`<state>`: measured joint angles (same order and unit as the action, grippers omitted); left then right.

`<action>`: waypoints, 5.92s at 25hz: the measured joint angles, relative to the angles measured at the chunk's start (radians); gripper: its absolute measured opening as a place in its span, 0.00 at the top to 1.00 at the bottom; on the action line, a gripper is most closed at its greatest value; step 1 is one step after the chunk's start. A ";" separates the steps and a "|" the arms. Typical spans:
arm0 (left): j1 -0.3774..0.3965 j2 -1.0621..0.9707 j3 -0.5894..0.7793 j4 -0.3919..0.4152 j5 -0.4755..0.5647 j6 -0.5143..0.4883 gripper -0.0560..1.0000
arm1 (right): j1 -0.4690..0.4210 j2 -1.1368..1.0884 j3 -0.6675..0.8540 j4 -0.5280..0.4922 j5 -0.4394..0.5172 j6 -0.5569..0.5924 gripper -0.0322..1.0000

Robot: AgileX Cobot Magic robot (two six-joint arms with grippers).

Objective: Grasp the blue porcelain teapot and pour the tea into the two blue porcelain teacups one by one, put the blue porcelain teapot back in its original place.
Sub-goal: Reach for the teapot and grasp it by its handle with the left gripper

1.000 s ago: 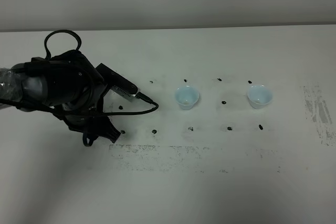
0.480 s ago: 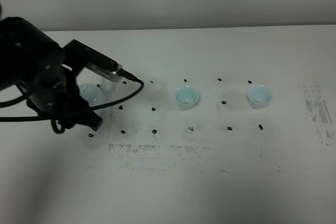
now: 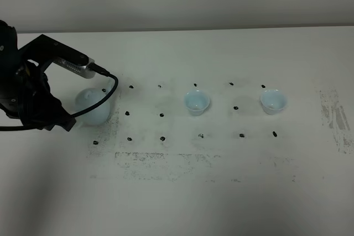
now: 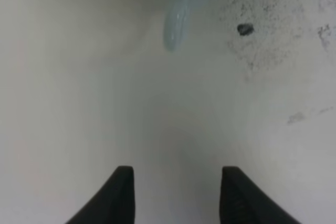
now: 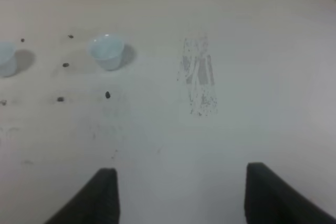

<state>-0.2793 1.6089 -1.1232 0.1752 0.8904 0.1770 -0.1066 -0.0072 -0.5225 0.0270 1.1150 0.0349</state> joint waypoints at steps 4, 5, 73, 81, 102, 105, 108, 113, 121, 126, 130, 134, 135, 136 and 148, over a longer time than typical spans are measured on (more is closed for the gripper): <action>0.011 0.062 0.000 -0.006 -0.018 0.049 0.57 | 0.000 0.000 0.000 0.000 0.000 0.000 0.45; 0.017 0.079 0.000 -0.007 -0.018 0.061 0.57 | 0.000 0.000 0.000 0.000 0.000 0.000 0.45; 0.030 0.320 -0.045 -0.024 -0.316 0.107 0.61 | 0.000 0.000 0.000 0.003 0.000 0.000 0.45; 0.030 0.320 -0.045 -0.024 -0.316 0.106 0.62 | 0.000 0.000 0.000 0.003 0.000 0.000 0.45; 0.030 0.320 -0.045 -0.027 -0.310 0.100 0.84 | 0.000 0.000 0.000 0.003 0.000 0.000 0.45; 0.030 0.320 -0.045 -0.031 -0.311 0.101 0.86 | 0.000 0.000 0.000 0.003 0.000 0.000 0.45; 0.030 0.320 -0.045 -0.031 -0.316 0.101 0.86 | 0.000 0.000 0.000 0.003 0.000 0.000 0.45; 0.030 0.320 -0.045 -0.031 -0.316 0.101 0.86 | 0.000 0.000 0.000 0.003 0.000 0.000 0.45; 0.030 0.320 -0.045 -0.031 -0.331 0.099 0.86 | 0.000 0.000 0.000 0.003 0.000 0.000 0.45; 0.030 0.320 -0.045 -0.034 -0.337 0.099 0.86 | 0.000 0.000 0.000 0.003 0.000 0.000 0.45; 0.030 0.320 -0.045 -0.041 -0.351 0.097 0.86 | 0.000 0.000 0.000 0.003 0.000 0.000 0.45; 0.028 0.320 -0.045 -0.042 -0.374 0.097 0.86 | 0.000 0.000 0.000 0.003 0.000 0.000 0.45; 0.027 0.320 -0.045 -0.042 -0.380 0.097 0.86 | 0.000 0.000 0.000 0.003 0.000 0.000 0.45; 0.026 0.320 -0.045 -0.042 -0.388 0.097 0.86 | 0.000 0.000 0.000 0.003 0.000 0.000 0.45; 0.012 0.322 -0.045 -0.042 -0.438 0.097 0.86 | 0.000 0.000 0.000 0.003 0.000 0.000 0.45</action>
<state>-0.2668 1.9310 -1.1683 0.1333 0.4528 0.2741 -0.1066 -0.0072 -0.5225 0.0298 1.1150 0.0349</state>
